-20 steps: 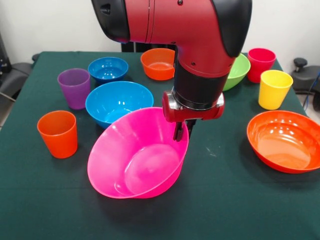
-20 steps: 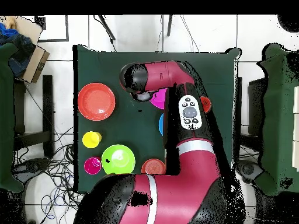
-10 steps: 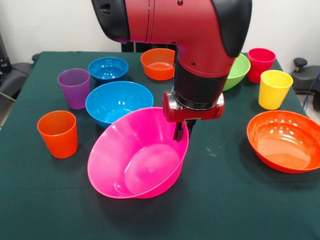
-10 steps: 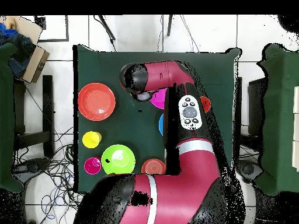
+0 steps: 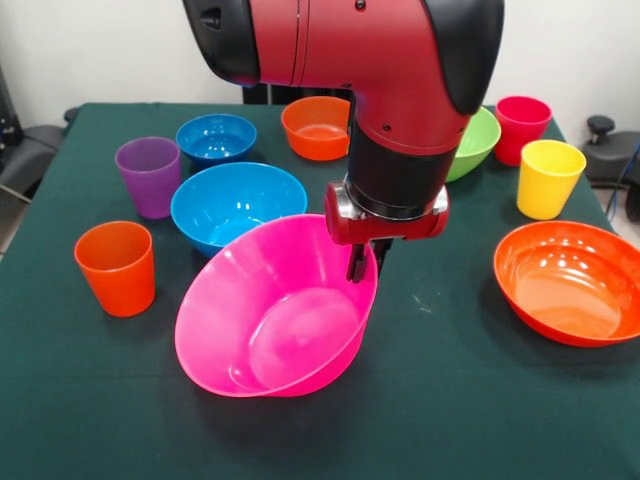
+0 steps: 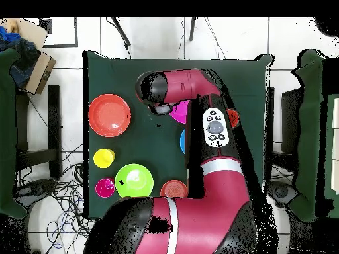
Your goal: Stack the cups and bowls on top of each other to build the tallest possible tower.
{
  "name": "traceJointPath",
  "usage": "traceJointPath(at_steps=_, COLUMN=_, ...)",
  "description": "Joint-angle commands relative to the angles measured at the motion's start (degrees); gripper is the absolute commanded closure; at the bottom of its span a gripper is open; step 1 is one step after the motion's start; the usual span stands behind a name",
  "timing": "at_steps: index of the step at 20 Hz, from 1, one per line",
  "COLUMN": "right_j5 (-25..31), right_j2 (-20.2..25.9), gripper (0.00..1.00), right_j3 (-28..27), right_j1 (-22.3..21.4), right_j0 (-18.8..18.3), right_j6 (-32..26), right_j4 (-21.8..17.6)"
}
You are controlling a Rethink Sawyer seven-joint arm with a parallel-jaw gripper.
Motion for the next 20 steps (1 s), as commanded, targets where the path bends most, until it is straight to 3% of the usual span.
traceJointPath(at_steps=1, right_j5=4.8, right_j2=1.7, gripper=1.0, right_j3=-0.5, right_j1=1.9, right_j0=0.2, right_j6=-0.9, right_j4=0.9)
traceJointPath(at_steps=16, right_j5=4.8, right_j2=1.6, gripper=1.0, right_j3=-0.1, right_j1=1.3, right_j0=0.7, right_j6=0.7, right_j4=1.5)
traceJointPath(at_steps=20, right_j5=7.6, right_j2=1.3, gripper=1.0, right_j3=-2.2, right_j1=1.3, right_j0=1.0, right_j6=0.6, right_j4=2.0)
